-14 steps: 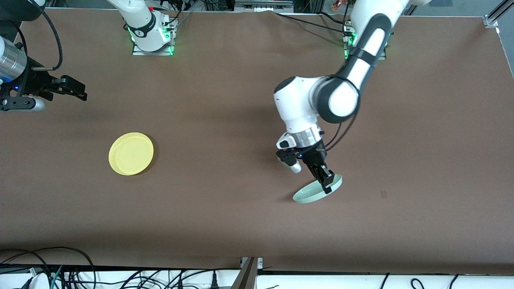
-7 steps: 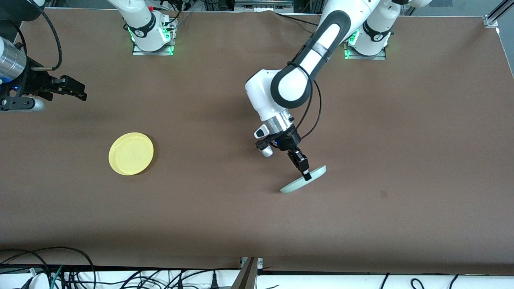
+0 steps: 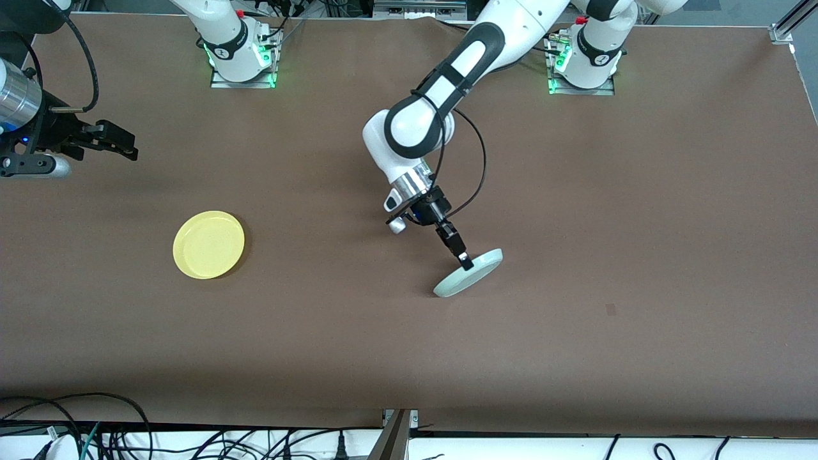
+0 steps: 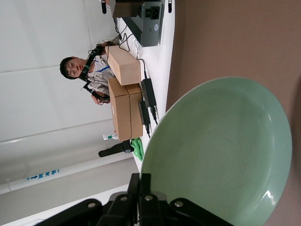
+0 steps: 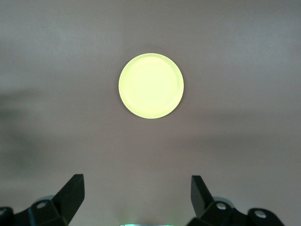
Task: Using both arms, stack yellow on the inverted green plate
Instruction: 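Carry the green plate toward the table middle, turning it upside down, then release the green plate while the right gripper grasps the yellow plate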
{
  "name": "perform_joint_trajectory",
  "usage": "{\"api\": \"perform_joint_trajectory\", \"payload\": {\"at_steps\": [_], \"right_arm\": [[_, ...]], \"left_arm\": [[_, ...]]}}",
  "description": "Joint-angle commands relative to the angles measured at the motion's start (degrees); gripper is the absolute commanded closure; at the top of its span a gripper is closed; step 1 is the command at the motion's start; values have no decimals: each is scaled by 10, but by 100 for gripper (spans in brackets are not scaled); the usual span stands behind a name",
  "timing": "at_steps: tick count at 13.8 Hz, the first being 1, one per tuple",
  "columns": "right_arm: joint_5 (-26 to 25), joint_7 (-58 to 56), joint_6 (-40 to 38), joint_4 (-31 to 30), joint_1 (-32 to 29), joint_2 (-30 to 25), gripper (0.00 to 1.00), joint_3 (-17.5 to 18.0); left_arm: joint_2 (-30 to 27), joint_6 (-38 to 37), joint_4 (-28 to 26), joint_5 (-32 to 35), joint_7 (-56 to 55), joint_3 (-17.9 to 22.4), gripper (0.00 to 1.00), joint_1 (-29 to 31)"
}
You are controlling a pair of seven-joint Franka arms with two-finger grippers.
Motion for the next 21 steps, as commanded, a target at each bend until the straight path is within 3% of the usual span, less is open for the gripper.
{"api": "perform_joint_trajectory", "payload": {"at_steps": [1, 10, 13, 15, 16, 17, 18, 19, 20, 21], "right_arm": [[-5, -2, -12, 15, 0, 6, 0, -1], [-5, -2, -12, 15, 0, 6, 0, -1], [-5, -3, -12, 15, 0, 6, 0, -1], [-5, -2, -12, 15, 0, 7, 0, -1], [-5, -2, -12, 15, 0, 7, 0, -1], [-5, -2, -12, 15, 0, 6, 0, -1], [-5, -2, -12, 15, 0, 7, 0, -1], [-5, -2, -12, 15, 0, 6, 0, -1], [-5, -3, -12, 15, 0, 6, 0, -1], [-5, -3, -12, 15, 0, 7, 0, -1]], "left_arm": [[26, -33, 31, 15, -18, 4, 100, -23], [67, -77, 56, 6, -79, -40, 100, -50], [84, -77, 92, -45, -86, -51, 99, -61], [92, -77, 120, -89, -86, -52, 90, -64], [93, -76, 131, -110, -87, -52, 78, -66], [93, -74, 141, -133, -87, -52, 42, -68], [94, -72, 152, -155, -92, -52, 27, -69], [94, -71, 161, -178, -106, -53, 26, -69], [94, -71, 171, -196, -122, -61, 18, -69], [94, -71, 178, -209, -135, -67, 0, -69]]}}
